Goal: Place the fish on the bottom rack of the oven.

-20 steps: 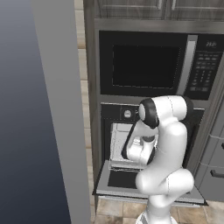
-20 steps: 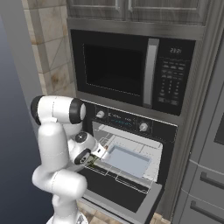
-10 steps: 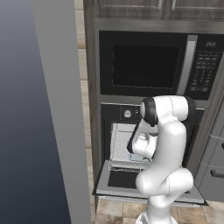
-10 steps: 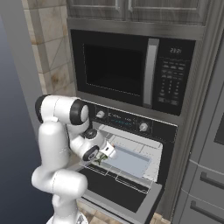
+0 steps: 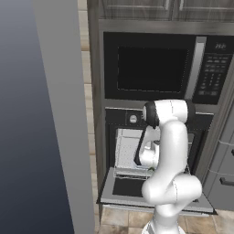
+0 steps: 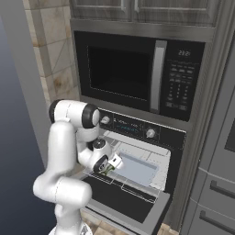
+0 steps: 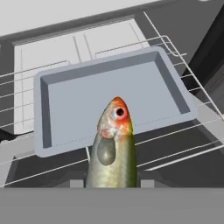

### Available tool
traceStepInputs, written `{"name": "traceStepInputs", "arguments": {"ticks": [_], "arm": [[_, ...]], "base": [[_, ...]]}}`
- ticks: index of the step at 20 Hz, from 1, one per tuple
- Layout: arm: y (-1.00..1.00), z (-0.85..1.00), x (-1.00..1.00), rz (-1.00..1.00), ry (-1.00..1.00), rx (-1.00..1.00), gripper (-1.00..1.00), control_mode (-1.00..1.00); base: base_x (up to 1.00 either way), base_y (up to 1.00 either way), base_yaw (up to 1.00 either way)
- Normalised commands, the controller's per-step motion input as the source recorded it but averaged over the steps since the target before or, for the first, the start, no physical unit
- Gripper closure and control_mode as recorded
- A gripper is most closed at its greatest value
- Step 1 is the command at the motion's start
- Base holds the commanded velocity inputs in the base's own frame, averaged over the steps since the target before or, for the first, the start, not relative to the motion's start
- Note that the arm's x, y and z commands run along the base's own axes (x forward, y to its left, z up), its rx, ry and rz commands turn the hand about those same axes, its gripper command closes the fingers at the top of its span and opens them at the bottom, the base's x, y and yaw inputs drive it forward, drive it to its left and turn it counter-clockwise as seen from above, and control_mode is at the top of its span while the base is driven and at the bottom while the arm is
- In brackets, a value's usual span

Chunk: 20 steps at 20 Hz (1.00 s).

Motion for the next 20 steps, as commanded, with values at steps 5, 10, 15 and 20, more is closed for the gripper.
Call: {"name": "traceStepInputs", "arguments": {"ticks": [5,10,15,20], "arm": [[0.00,-0.16,0.00,0.00,0.00,0.00,1.00,-1.00],[-0.12,-0.07,0.17,0.00,0.00,0.01,1.00,-1.00],[-0.18,-0.13,0.17,0.00,0.00,0.03,1.00,-1.00],[-0.03,-0.18,0.11,0.00,0.00,0.00,1.00,-1.00]], "base": [[0.00,0.00,0.00],[0.00,0.00,0.00],[0.00,0.00,0.00],[0.00,0.00,0.00]]}}
